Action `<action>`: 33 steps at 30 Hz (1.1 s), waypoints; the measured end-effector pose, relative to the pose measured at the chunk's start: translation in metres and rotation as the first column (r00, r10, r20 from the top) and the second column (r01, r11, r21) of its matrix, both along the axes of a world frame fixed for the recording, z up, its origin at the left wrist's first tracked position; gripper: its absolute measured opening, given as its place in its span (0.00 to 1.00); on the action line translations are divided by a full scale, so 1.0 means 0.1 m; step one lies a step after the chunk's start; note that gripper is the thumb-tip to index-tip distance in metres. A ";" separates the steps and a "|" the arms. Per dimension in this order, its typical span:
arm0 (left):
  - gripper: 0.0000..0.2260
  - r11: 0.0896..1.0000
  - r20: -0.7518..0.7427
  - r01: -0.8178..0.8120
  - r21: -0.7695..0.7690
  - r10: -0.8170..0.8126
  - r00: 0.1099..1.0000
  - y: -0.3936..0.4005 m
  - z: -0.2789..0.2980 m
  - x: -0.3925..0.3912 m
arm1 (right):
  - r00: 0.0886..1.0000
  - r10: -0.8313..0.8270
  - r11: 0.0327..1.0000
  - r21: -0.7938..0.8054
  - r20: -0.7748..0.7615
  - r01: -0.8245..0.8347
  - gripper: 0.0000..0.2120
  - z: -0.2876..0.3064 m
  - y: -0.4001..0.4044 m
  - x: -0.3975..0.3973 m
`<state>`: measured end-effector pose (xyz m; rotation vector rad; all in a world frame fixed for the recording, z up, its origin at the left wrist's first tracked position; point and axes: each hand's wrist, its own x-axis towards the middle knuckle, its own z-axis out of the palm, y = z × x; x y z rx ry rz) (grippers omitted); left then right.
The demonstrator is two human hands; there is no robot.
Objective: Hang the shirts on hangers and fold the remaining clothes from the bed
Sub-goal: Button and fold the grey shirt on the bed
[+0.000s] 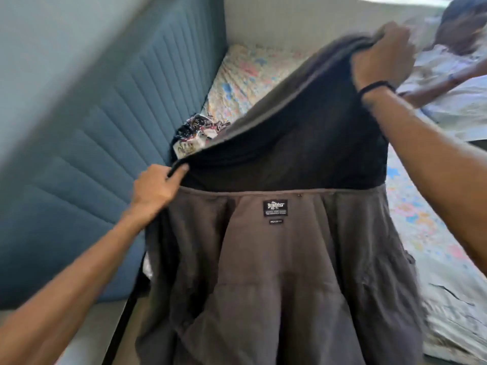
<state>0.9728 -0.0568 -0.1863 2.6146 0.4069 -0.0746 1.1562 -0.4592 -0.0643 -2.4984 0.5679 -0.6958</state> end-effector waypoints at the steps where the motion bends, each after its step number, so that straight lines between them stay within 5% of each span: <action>1: 0.28 1.000 -0.051 -0.018 -0.007 0.017 0.999 -0.08 -0.30 0.30 | 0.998 -0.034 0.999 -0.008 -0.058 0.034 0.19 -0.29 0.03 0.23; 6: 0.28 0.995 -0.269 -0.101 -0.001 0.097 0.958 -0.37 -1.65 1.67 | 0.936 0.061 0.949 0.312 -0.346 0.054 0.19 -1.91 0.18 1.29; 10: 0.17 0.982 -0.314 -0.132 -0.134 0.084 0.946 -0.51 -2.38 2.10 | 0.761 0.283 0.952 0.267 -0.583 -0.149 0.38 -3.08 -0.04 1.23; 15: 0.23 0.969 -0.256 -0.142 -0.204 0.088 0.963 -0.59 -2.85 1.87 | 0.766 0.131 0.943 0.317 -0.630 0.100 0.17 -4.06 -0.75 0.22; 22: 0.09 0.990 -0.294 -0.037 -0.138 -0.005 0.956 -0.61 -3.18 1.51 | 0.700 0.229 0.946 0.325 -0.676 0.004 0.11 -4.50 -1.27 -0.45; 27: 0.06 0.999 -0.066 0.007 0.051 -0.003 0.998 -0.98 -2.98 1.41 | 0.667 0.250 0.935 0.353 -0.702 0.021 0.15 -4.54 -1.33 -0.34; 33: 0.08 0.999 0.090 -0.033 0.025 0.031 0.995 -1.85 -2.60 1.20 | 0.808 0.276 0.935 0.342 -0.521 -0.098 0.08 -4.17 -1.13 -0.44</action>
